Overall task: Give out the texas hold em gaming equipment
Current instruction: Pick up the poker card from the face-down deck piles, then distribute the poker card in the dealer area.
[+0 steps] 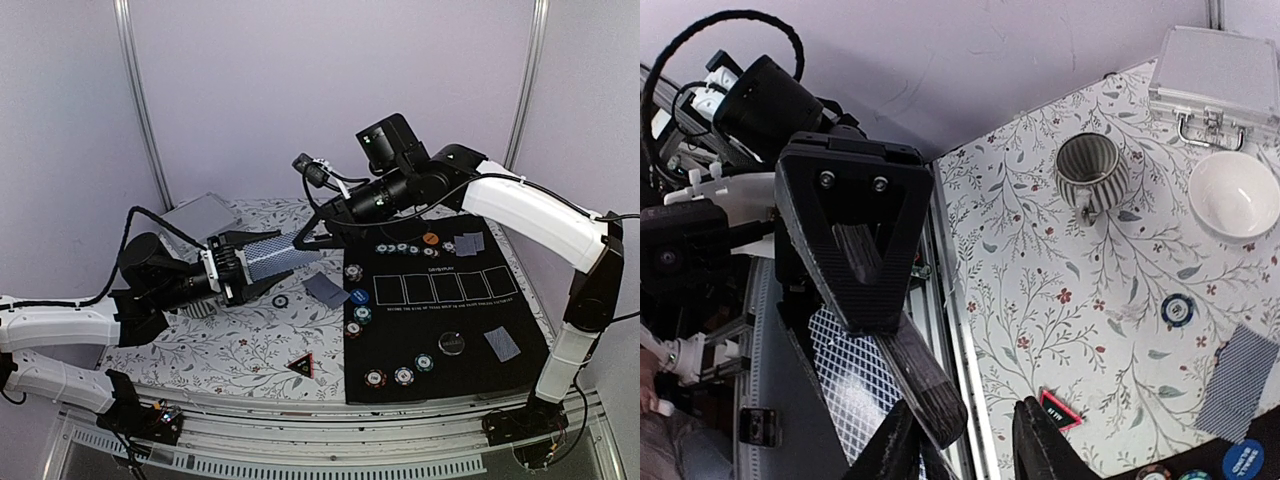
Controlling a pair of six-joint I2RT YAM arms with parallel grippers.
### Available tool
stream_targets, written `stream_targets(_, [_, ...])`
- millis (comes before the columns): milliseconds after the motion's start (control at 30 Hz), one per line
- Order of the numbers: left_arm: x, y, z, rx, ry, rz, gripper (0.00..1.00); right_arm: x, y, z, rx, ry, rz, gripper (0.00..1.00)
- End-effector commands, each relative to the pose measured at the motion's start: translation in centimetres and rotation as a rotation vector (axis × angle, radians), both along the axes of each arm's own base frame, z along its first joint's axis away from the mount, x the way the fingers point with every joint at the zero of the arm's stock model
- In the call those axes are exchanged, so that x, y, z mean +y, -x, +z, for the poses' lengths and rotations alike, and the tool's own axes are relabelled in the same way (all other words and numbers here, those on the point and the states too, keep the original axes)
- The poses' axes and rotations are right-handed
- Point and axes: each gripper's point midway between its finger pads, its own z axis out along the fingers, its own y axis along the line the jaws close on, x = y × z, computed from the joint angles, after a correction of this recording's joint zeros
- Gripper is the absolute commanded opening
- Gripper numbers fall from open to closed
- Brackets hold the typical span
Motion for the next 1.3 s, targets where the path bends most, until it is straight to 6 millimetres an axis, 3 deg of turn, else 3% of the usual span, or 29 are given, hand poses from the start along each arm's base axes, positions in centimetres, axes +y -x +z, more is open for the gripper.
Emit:
stream_targets(0, [-0.1, 0.9, 1.3, -0.036, 0.037, -0.026, 0.57, -1.0, -0.1, 2.0, -0.037, -0.009, -0.028, 0.26])
stream_targets(200, [-0.1, 0.8, 1.3, -0.035, 0.037, -0.024, 0.57, -1.2, 0.1, 2.4, -0.033, -0.001, -0.023, 0.08])
stream_targets(400, [-0.2, 0.7, 1.2, -0.029, 0.035, -0.022, 0.57, -1.3, 0.6, 2.7, -0.022, -0.005, -0.008, 0.02])
stream_targets(767, [-0.2, 0.9, 1.2, -0.023, 0.040, -0.032, 0.57, -1.1, 0.5, 2.5, -0.014, 0.004, 0.004, 0.14])
stream_targets(1267, [-0.2, 0.6, 1.1, -0.026, 0.039, -0.019, 0.57, -2.2, 0.4, 2.5, -0.033, 0.045, -0.035, 0.16])
